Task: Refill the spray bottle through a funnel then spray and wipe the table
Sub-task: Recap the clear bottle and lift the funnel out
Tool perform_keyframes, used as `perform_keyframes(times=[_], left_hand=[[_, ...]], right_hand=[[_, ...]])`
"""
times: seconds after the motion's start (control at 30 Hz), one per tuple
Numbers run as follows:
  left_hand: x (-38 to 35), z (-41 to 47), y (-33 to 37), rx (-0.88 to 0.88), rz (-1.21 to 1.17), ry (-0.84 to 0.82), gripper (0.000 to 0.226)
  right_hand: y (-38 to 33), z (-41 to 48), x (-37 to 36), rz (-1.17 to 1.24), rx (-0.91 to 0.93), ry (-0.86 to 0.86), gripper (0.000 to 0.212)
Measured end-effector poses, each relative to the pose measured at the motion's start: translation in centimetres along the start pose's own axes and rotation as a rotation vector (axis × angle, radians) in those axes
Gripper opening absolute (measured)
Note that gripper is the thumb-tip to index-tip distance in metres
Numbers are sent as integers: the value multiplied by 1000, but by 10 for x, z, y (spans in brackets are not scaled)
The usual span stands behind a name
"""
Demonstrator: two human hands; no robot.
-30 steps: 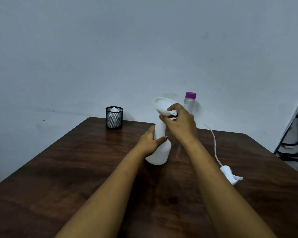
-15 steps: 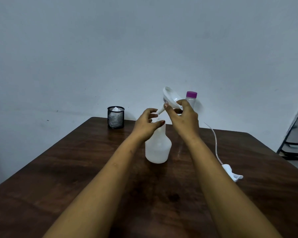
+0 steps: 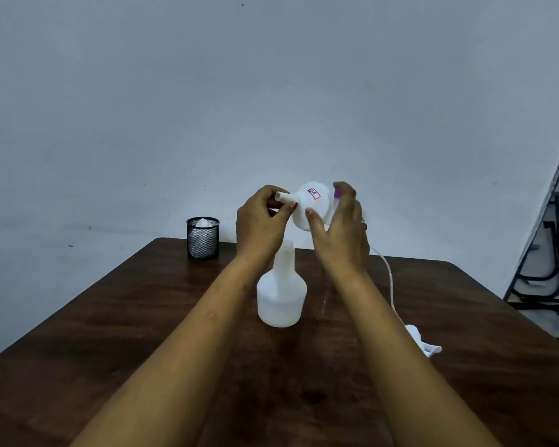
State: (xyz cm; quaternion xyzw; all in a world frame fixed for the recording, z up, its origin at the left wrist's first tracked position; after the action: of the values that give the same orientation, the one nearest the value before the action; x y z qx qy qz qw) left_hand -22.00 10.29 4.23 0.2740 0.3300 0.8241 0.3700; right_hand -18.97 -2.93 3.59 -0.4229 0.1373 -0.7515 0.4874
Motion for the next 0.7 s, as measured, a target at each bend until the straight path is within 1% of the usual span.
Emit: perform_keyframes(times=[0.07, 0.13, 0.2, 0.27, 0.3, 0.37, 0.4, 0.47, 0.53, 0.6, 0.63, 0.7], left_hand=[[-2, 2, 2, -5, 19, 2, 7], [-4, 5, 4, -20, 32, -21, 10], [-9, 6, 7, -47, 74, -65, 14], [-15, 5, 12, -93, 95, -98, 12], [-17, 5, 13, -108, 89, -113, 11], [-20, 4, 15, -106, 53, -171, 9], [-20, 3, 12, -90, 39, -204, 14], [-17, -4, -2, -27, 39, -240, 35], [-13, -16, -23, 60, 54, -278, 56], [-14, -32, -48, 148, 64, -342, 71], [-15, -38, -61, 183, 59, -366, 74], [-16, -47, -82, 243, 12, -391, 73]], right_hand=[[0, 3, 0, -255, 54, 3, 65], [4, 6, -1, -430, 17, -17, 69], [6, 9, -2, -469, 52, 50, 59], [3, 11, -3, -482, 166, 150, 40], [2, 13, -3, -473, 200, 172, 31], [4, 20, -4, -384, 152, 108, 24], [8, 26, -5, -324, 103, 68, 25], [20, 38, -4, -180, 14, 12, 28], [36, 49, -6, 2, -47, -2, 30], [54, 57, -14, 162, -115, -12, 31], [63, 60, -20, 211, -152, -26, 31], [79, 65, -35, 234, -199, -67, 29]])
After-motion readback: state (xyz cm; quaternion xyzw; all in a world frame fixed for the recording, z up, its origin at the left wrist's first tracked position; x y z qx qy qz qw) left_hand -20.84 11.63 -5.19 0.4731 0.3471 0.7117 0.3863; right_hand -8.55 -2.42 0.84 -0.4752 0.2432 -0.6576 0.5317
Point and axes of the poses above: each hand's wrist, its own z-axis towards the middle knuckle, its own x-axis out of the back of the hand, y = z × x, the point moved 3 cm from there along z, towards the middle knuckle, and after that the axes turned 12 degrees about -y, right-handed, at the moved point
